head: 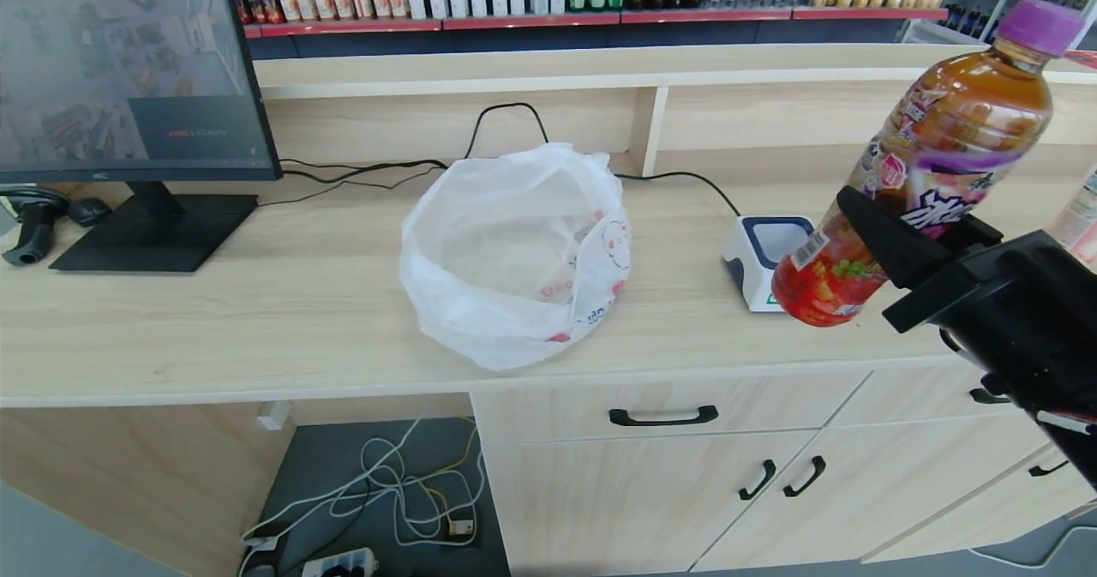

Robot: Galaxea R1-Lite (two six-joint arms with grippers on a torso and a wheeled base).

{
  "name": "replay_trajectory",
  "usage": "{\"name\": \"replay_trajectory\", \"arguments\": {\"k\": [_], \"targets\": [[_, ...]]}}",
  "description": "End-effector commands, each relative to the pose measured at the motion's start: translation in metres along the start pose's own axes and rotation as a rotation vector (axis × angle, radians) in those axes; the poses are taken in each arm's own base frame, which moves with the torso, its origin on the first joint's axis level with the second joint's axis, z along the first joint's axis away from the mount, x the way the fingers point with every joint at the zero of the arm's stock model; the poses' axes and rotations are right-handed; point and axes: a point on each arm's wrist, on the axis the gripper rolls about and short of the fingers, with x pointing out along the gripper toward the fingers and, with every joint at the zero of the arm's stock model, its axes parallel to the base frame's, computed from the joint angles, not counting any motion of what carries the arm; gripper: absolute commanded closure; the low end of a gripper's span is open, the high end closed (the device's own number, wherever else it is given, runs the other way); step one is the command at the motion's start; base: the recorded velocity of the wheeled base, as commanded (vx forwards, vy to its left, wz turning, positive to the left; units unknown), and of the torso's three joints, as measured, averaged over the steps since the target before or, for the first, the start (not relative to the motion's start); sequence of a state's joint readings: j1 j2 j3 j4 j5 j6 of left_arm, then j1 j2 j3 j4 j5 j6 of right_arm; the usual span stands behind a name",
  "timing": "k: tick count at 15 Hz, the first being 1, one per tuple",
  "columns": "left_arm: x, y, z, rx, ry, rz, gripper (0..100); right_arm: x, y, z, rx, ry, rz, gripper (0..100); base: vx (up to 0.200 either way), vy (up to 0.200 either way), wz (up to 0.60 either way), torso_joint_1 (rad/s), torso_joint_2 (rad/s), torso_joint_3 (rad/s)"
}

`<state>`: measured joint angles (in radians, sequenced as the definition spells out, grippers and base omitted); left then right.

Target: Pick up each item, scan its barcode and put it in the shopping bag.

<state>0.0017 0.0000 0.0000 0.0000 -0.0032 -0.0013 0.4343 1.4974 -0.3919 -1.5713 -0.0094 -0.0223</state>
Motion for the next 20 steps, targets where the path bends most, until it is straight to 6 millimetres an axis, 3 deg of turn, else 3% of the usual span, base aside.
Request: {"name": "replay_trajectory", "arguments": {"k": [1, 6, 14, 20], "targets": [[0.000, 0.000, 0.000, 0.000, 0.000, 0.000, 100, 0.001, 0.001, -0.002, 0.001, 0.005, 0.004, 100, 0.000, 0.000, 0.60, -0.012, 0.00, 0.002], [0.000, 0.000, 0.000, 0.000, 0.000, 0.000, 100, 0.002, 0.000, -0.002, 0.001, 0.004, 0.003, 100, 0.000, 0.000, 0.60, 0.004, 0.01, 0.003], [0.000, 0.000, 0.000, 0.003, 0.000, 0.000, 100, 0.021, 0.003, -0.007, 0.006, -0.010, 0.031, 100, 0.000, 0.000, 0.00, 0.000, 0.00, 0.000], [0.000, 0.000, 0.000, 0.001, 0.000, 0.000, 100, 0.035, 0.008, -0.013, 0.009, -0.016, 0.069, 100, 0.167, 0.000, 0.00, -0.004, 0.00, 0.003]]}}
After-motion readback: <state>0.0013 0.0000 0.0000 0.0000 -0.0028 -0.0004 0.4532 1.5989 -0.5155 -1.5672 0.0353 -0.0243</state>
